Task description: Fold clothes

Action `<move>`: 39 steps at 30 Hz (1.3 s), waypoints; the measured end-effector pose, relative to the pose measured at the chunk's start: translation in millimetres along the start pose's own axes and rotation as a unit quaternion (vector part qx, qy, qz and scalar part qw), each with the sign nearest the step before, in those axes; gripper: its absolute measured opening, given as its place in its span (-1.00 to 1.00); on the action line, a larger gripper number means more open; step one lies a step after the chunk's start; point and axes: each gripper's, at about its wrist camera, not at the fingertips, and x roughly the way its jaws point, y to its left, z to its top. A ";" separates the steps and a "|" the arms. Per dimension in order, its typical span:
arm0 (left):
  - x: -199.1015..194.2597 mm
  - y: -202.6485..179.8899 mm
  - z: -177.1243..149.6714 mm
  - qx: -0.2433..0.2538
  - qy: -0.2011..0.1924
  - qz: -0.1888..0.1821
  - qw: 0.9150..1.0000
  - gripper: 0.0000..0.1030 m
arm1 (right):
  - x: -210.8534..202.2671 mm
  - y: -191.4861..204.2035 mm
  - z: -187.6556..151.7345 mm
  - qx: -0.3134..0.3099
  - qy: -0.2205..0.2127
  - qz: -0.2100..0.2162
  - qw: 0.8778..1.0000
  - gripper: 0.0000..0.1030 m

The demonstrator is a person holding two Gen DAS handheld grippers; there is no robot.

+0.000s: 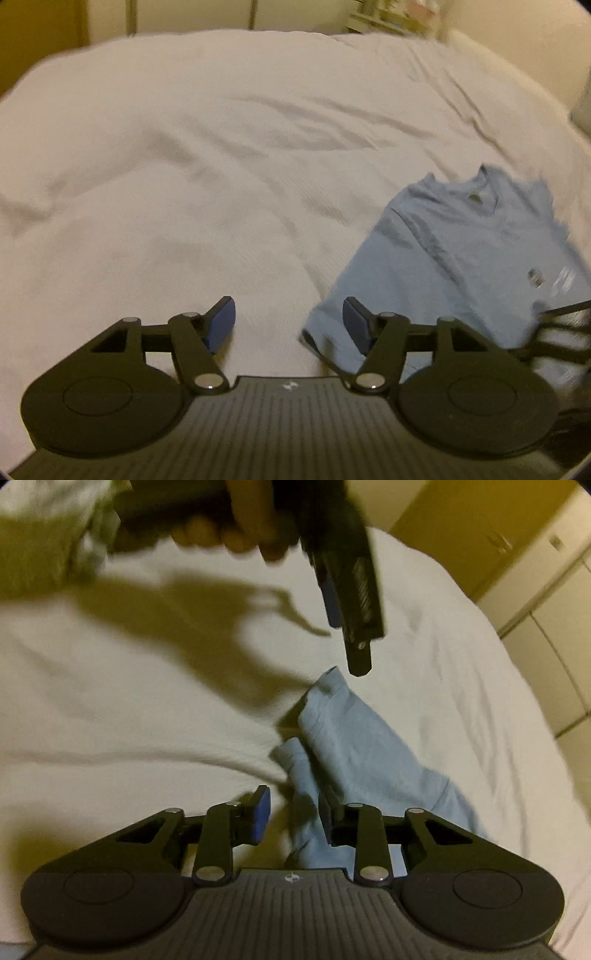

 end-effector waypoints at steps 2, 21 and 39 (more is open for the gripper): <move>-1.0 6.6 -7.0 -0.029 0.004 -0.010 1.000 0.16 | 9.0 1.5 3.2 -0.020 0.009 -0.004 1.000 -0.46; 18.4 6.4 6.0 -0.019 -0.008 -0.013 1.000 -0.97 | -15.9 12.4 -6.0 -0.036 -0.046 0.055 0.997 -0.69; -71.6 -92.5 -107.8 -0.094 0.025 -0.033 0.995 -0.51 | -152.1 37.6 -110.1 0.296 0.045 0.107 0.948 -0.50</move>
